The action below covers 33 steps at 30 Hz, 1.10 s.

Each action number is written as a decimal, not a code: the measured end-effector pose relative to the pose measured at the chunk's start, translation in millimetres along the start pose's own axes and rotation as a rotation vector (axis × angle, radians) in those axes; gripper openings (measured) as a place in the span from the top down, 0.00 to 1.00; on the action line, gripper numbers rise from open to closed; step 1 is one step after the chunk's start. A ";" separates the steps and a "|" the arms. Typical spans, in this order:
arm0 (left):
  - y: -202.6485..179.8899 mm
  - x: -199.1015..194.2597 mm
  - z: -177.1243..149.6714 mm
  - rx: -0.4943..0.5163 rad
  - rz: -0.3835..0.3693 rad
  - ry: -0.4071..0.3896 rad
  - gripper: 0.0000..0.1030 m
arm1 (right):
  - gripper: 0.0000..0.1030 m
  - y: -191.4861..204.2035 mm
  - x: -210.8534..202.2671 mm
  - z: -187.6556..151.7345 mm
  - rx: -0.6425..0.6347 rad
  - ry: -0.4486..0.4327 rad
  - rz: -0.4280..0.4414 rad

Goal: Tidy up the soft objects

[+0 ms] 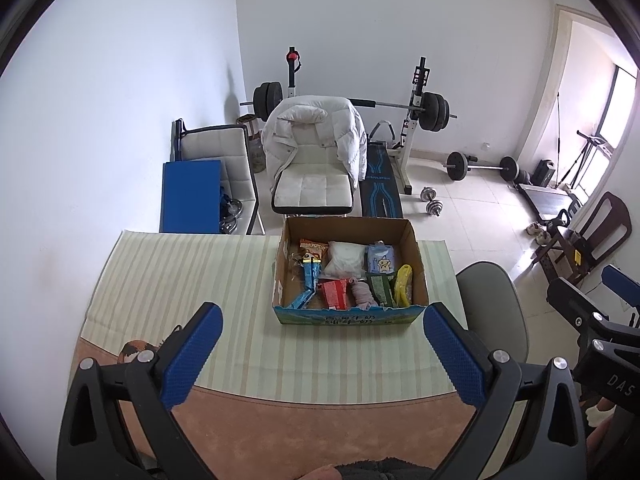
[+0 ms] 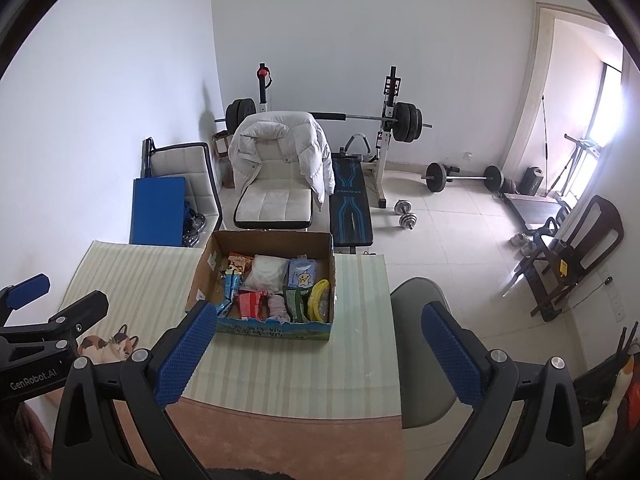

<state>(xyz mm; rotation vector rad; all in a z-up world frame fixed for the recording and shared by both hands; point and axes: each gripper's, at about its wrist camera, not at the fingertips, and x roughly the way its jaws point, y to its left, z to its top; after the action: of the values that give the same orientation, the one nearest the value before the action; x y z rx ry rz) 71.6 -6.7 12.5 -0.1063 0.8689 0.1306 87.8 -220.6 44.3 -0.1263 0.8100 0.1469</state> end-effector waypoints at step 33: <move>0.0 2.3 0.2 -0.014 0.004 -0.006 0.00 | 0.00 1.9 5.2 7.7 -0.010 0.004 0.009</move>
<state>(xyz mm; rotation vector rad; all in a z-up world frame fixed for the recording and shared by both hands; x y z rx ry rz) 73.1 -6.5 10.9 -0.1171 0.8620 0.1406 96.5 -217.1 45.7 -0.1321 0.8138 0.1592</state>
